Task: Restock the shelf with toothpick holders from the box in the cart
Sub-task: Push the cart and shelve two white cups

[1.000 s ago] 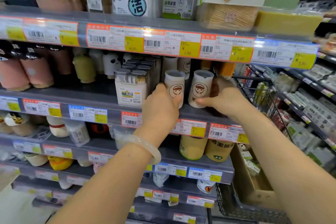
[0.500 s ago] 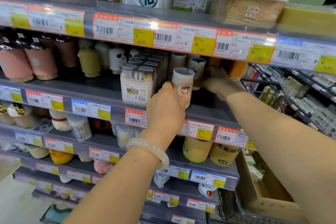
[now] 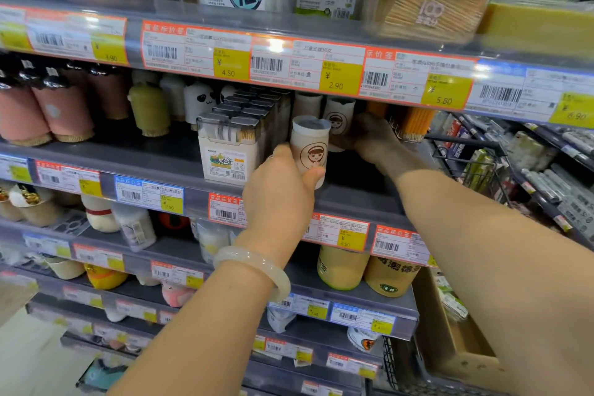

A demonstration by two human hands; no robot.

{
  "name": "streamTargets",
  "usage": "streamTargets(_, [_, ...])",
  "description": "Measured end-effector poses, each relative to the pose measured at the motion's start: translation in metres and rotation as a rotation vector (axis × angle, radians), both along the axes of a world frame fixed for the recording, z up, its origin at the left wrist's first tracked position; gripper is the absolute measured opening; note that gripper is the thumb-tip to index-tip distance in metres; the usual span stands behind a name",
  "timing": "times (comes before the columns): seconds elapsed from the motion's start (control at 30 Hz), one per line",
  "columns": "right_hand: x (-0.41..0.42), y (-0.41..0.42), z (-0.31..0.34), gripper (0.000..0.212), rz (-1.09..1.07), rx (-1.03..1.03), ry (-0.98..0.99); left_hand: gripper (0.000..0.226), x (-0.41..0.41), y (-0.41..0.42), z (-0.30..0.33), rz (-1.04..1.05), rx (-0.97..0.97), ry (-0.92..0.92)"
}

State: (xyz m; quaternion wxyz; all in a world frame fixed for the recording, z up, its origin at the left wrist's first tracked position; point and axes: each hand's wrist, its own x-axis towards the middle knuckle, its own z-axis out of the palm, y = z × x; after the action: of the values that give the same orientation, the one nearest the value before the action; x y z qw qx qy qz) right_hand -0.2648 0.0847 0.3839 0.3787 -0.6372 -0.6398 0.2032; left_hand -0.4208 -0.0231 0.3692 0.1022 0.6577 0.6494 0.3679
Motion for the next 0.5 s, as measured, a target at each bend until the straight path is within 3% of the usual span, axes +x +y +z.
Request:
streamTargets(0.23, [-0.001,-0.001,0.000,0.057,-0.018,0.000,0.006,0.039,0.002,0.001,-0.001,0.034,0.011,0.012])
streamTargets(0.33, [-0.002,-0.008,0.010,0.062,-0.055,-0.019,-0.173,0.040,0.001,0.002,-0.001,0.034,0.014,0.011])
streamTargets(0.5, [-0.001,-0.043,0.024,0.040,-0.046,0.020,-0.199,0.042,0.003,0.002,-0.001,0.045,0.015,0.004])
